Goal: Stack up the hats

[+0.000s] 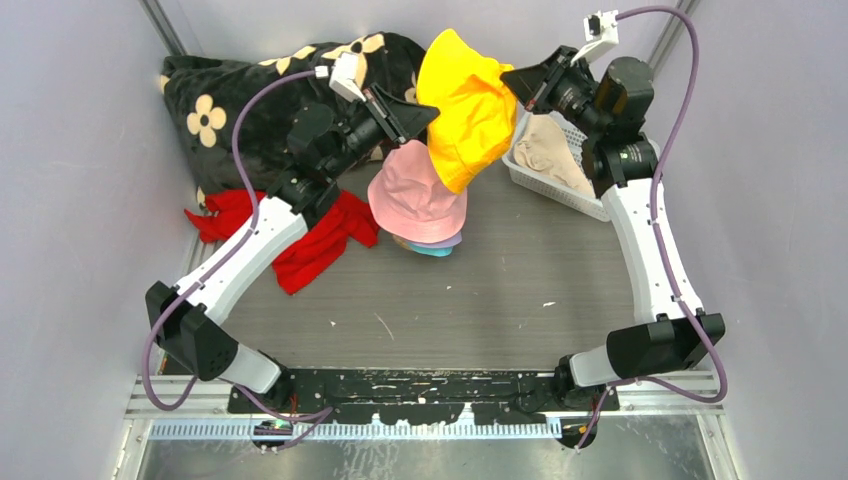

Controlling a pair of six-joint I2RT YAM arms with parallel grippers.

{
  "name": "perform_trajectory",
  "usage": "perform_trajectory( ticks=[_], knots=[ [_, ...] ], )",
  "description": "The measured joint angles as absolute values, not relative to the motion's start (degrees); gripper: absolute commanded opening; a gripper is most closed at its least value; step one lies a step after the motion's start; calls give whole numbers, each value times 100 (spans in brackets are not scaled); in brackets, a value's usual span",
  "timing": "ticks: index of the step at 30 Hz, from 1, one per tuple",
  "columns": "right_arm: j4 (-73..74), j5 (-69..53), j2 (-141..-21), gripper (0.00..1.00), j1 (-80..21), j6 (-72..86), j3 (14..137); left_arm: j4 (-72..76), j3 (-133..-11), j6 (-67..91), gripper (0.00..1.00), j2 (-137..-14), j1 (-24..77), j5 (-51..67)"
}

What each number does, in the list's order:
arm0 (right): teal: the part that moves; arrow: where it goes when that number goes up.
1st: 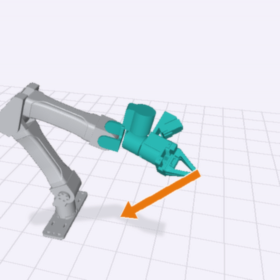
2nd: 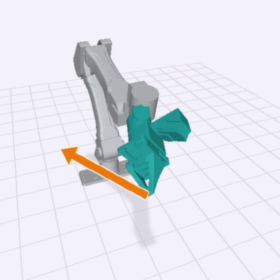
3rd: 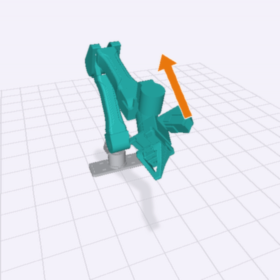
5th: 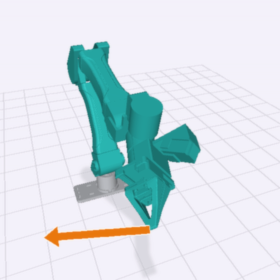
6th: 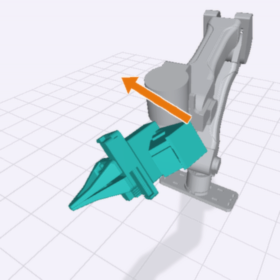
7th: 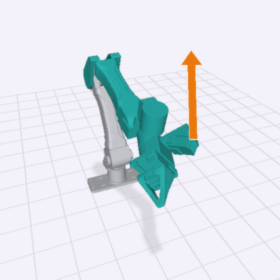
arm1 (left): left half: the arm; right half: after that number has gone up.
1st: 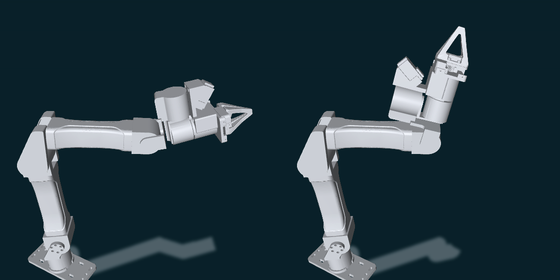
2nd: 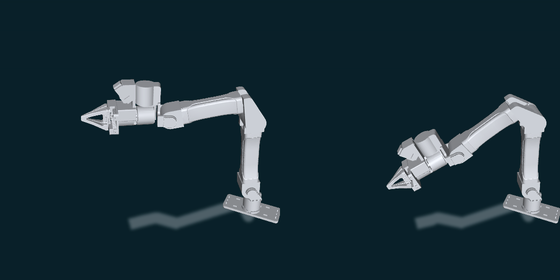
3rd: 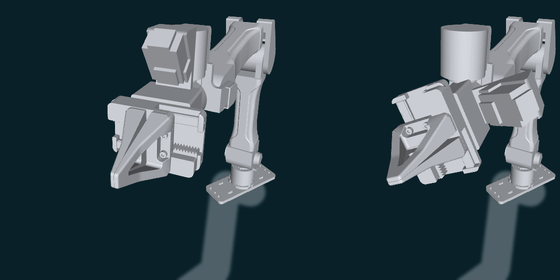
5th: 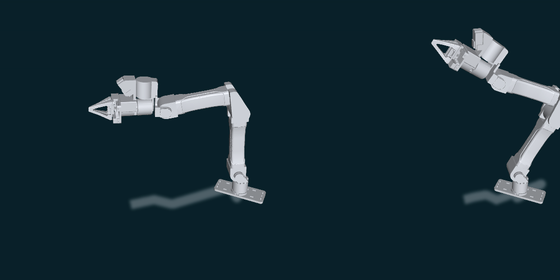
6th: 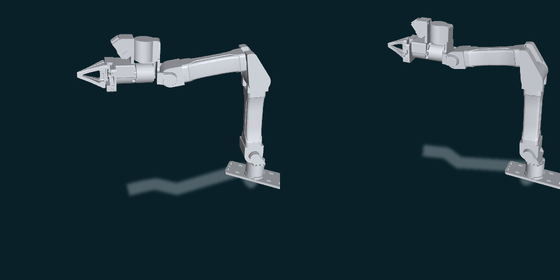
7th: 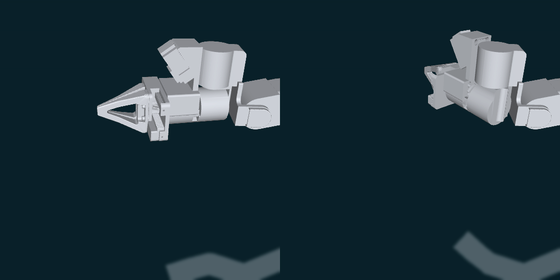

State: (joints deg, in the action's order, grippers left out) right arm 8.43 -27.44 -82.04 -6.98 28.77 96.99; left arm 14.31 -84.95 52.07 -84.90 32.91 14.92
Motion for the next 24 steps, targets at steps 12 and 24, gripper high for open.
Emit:
perform_trajectory(
  ticks=[12,24],
  knots=[
    [932,-2753,-8206,1,-707,2687,9386,526,-8665,5568,0,-9067,3249,1586],
    [1094,-2930,-8342,1,-985,2493,9100,554,-7570,6254,0,-8674,2971,1667]
  ],
)
